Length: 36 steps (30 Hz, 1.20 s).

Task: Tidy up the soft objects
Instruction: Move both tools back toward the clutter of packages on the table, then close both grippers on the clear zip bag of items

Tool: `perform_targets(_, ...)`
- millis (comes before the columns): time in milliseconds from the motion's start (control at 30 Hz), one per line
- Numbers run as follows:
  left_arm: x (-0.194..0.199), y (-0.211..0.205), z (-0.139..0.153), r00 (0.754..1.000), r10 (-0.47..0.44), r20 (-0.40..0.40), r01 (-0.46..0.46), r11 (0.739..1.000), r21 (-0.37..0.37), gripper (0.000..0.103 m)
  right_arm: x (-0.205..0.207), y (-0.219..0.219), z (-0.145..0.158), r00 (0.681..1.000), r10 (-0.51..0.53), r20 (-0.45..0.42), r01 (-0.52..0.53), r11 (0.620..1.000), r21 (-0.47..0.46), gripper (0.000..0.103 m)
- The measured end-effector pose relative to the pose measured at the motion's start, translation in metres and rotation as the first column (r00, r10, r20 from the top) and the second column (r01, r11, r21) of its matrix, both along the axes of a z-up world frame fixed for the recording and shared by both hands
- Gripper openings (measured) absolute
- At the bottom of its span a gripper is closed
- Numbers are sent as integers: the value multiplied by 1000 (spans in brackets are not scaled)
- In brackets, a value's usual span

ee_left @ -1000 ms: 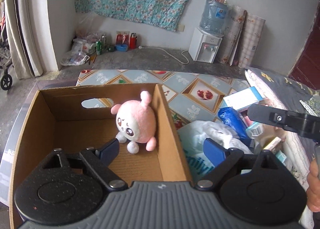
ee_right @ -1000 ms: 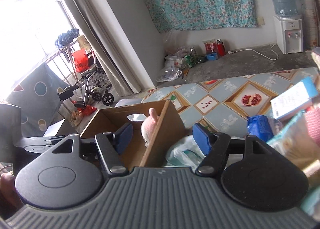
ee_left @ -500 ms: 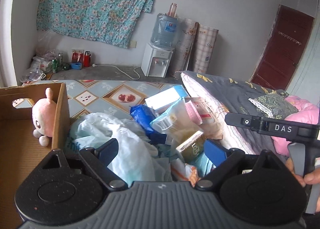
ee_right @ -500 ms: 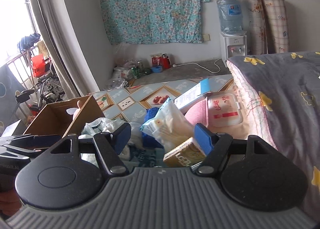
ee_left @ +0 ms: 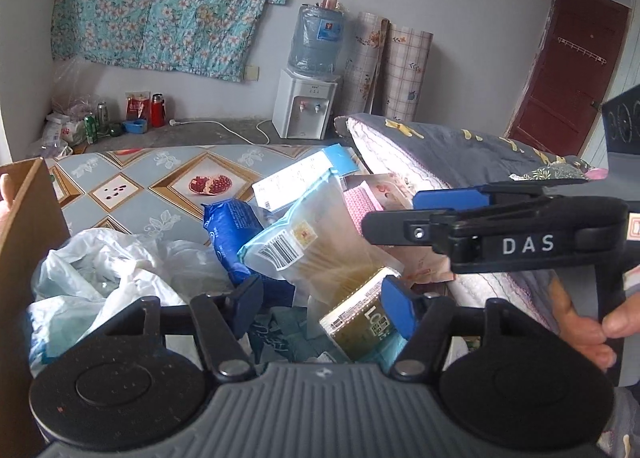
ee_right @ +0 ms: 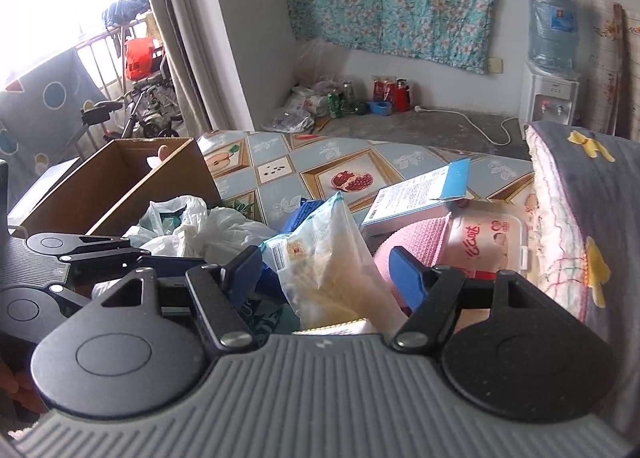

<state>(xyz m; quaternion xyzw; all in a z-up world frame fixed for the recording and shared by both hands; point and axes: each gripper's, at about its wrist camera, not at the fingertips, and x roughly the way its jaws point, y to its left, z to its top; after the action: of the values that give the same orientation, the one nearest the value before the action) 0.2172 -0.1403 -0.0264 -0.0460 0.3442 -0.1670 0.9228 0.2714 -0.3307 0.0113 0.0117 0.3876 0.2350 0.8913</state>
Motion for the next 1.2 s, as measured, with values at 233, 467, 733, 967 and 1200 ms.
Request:
perform_targets(233, 31, -11, -21, 998, 23, -60, -22, 1000, 10, 54, 43, 5, -31, 997, 55, -50, -53, 998, 36, 70)
perform_targets(467, 49, -13, -35, 993, 48, -111, -49, 999, -1, 42, 60, 0, -54, 992, 59, -112, -49, 994, 95, 62)
perform_targets(733, 54, -8, -36, 990, 74, -117, -78, 996, -34, 31, 58, -10, -58, 993, 3, -118, 17, 986, 167, 36)
perform_targets(967, 49, -4, -23, 994, 73, -81, -80, 993, -85, 22, 48, -1, -43, 997, -10, -82, 22, 989, 148, 20)
perform_targets(1200, 38, -4, -6, 997, 70, -40, -74, 992, -105, 17, 37, -1, -18, 999, -30, -43, 37, 987, 157, 16)
